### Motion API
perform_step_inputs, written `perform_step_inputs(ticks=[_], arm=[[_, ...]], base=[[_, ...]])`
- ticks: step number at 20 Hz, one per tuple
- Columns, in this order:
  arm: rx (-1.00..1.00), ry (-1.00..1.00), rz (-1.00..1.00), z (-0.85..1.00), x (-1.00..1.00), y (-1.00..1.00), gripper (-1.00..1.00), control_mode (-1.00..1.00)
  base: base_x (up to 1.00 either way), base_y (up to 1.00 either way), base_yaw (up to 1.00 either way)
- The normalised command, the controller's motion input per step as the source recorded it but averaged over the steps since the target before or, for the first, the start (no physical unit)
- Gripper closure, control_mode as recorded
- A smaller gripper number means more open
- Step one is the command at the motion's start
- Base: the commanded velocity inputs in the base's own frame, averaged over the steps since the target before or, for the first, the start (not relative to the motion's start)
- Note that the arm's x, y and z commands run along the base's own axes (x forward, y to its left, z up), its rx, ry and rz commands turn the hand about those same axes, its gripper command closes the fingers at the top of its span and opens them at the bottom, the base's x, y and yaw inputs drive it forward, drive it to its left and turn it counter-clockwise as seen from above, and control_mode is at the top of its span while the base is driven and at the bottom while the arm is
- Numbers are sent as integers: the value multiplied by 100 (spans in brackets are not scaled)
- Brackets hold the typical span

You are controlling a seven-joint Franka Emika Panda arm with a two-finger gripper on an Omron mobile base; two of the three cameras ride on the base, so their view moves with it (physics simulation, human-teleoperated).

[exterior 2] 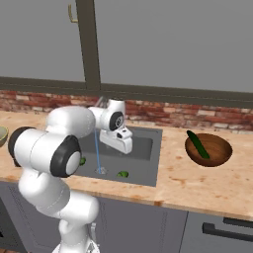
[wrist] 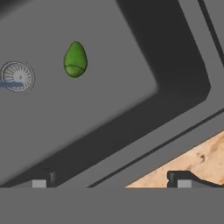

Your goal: Pick the avocados from the sink and place them in one bowl. Place the cucumber in the other bowl. Then turn off the sink faucet.

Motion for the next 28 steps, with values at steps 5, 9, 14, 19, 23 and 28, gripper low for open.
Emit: perform_step_inputs(ticks=[5, 9, 14, 19, 23, 28], arm=[[0, 4, -6, -40, 2, 0, -100, -100], [0, 2, -4, -41, 4, 0, -100, -100], [0, 0, 0, -41, 7, 0, -100, -100], [0, 0, 0, -36, 13, 0, -100, -100], [0, 0, 0, -32, 19, 0, -100, -100], [0, 0, 0, -29, 22, 0, -100, -100]], base=[[0, 0, 0], [0, 0, 0], [0, 0, 0], [0, 0, 0], [0, 0, 0], [0, 0, 0]])
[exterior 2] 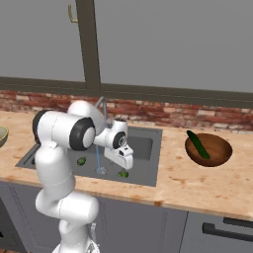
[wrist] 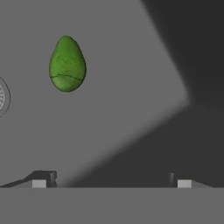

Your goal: Pick the avocados from the sink and place them in one bowl. Place the cucumber in the other bowl. Then turn off the sink faucet.

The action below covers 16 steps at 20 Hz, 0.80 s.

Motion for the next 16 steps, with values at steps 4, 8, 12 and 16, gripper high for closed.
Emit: perform_step_inputs(ticks=[4, 8, 12, 16], arm=[[0, 0, 0, -28, 23, 0, -100, -100], [0, 0, 0, -31, 20, 0, -100, -100], [0, 0, 0, -31, 18, 0, -100, -100], [0, 0, 0, -30, 20, 0, -100, -100]], base=[[0, 0, 0], [0, 0, 0], [0, 0, 0], [0, 0, 0]])
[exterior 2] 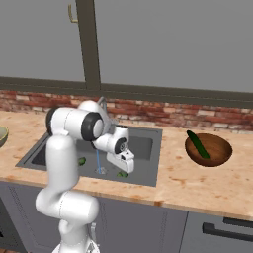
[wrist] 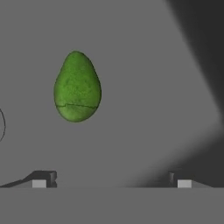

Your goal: Pick the avocados from the sink and place them in one bowl. Place the cucumber in the other bowl. Then turn off the sink faucet.

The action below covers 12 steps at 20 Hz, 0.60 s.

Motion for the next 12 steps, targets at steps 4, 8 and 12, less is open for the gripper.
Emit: perform_step_inputs(ticks=[4, 8, 12], arm=[[0, 0, 0, -30, 20, 0, -100, -100], [0, 0, 0, -30, 17, 0, -100, -100], [0, 0, 0, -30, 15, 0, -100, -100]], base=[[0, 0, 0], [0, 0, 0], [0, 0, 0]])
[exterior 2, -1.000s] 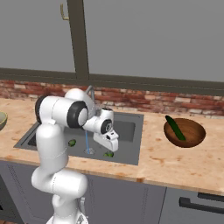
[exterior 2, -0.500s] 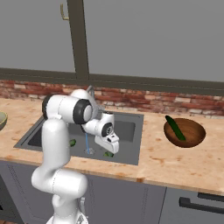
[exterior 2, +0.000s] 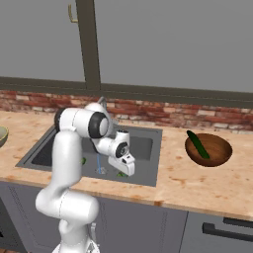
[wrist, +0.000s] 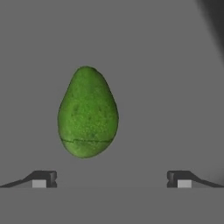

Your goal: Pick the avocados from the sink and place them in one bowl. Place the cucumber in the other bowl. Then turn off the sink faucet.

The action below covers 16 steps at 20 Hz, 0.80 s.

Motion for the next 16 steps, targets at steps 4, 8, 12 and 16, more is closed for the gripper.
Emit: perform_step_inputs(ticks=[4, 8, 12, 16], arm=[[0, 0, 0, -30, 19, 0, -100, -100], [0, 0, 0, -30, 21, 0, -100, -100], [0, 0, 0, -29, 20, 0, -100, -100], [0, 0, 0, -29, 22, 0, -100, -100]], base=[[0, 0, 0], [0, 0, 0], [0, 0, 0], [0, 0, 0]])
